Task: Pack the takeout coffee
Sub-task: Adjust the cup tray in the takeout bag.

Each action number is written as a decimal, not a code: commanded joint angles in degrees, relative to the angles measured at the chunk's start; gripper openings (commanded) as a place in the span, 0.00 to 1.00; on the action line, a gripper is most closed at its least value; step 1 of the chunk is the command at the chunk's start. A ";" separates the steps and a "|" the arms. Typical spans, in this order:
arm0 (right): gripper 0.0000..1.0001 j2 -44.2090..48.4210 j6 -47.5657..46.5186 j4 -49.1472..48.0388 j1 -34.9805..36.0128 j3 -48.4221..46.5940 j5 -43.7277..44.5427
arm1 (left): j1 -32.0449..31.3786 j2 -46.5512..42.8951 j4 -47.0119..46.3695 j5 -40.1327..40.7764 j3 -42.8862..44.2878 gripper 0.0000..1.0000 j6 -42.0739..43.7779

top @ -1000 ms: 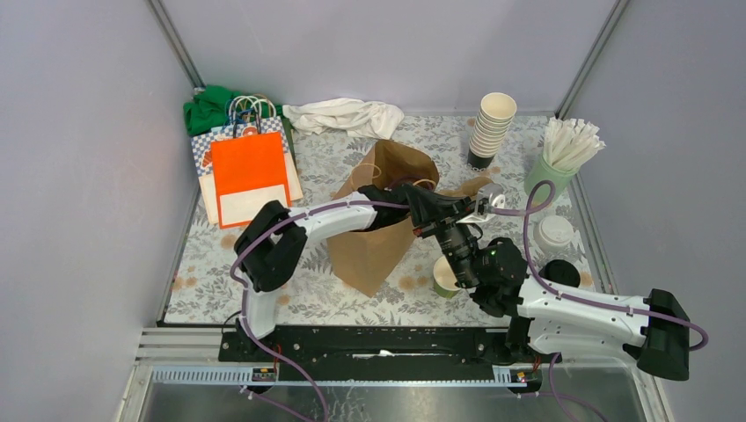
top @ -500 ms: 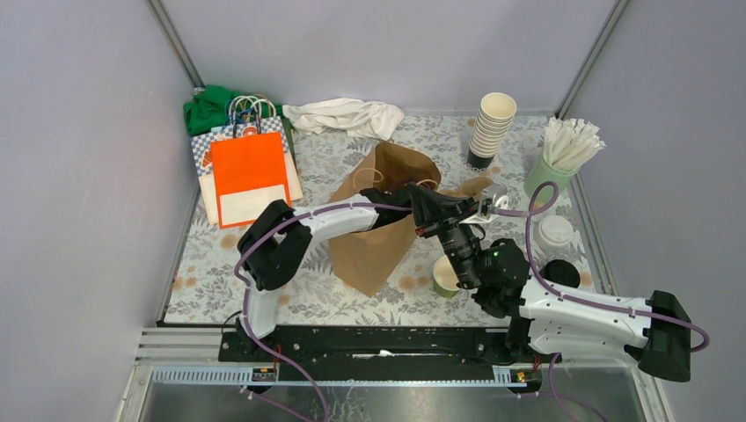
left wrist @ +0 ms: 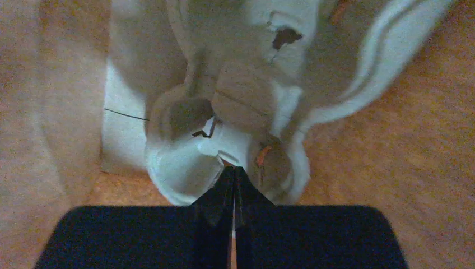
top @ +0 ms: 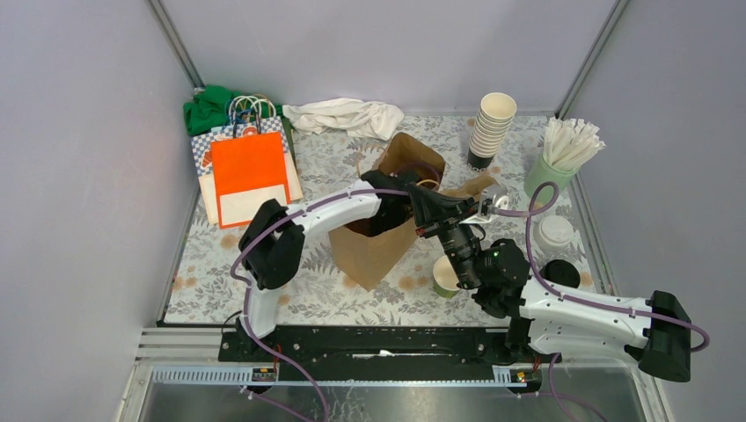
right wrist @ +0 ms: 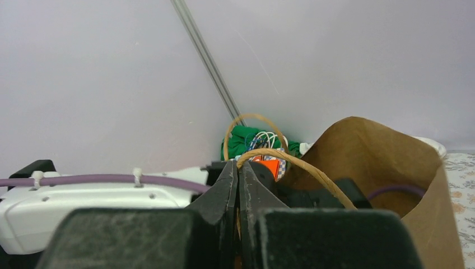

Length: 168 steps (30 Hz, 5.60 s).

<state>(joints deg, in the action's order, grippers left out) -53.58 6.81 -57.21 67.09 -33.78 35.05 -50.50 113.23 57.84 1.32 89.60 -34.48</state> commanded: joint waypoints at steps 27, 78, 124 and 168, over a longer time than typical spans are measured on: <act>0.33 1.29 -0.32 4.22 0.42 -1.03 2.24 | 7.84 -16.27 14.75 -0.87 41.30 0.37 7.01; 0.80 -39.35 36.25 118.97 -30.99 -76.59 -14.20 | 13.67 -23.95 -6.85 -2.26 13.02 0.00 18.62; 0.79 -28.96 20.24 107.78 -25.59 -75.76 -7.57 | 13.77 -30.19 -11.88 -5.76 11.28 0.00 13.31; 0.00 -49.26 22.76 110.89 -7.76 -98.90 -19.01 | 17.30 -33.89 12.88 18.84 18.42 0.00 -9.51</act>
<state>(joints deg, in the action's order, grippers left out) -102.91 31.66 56.31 58.89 -132.55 18.41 -33.65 82.94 72.82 15.77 107.11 -44.47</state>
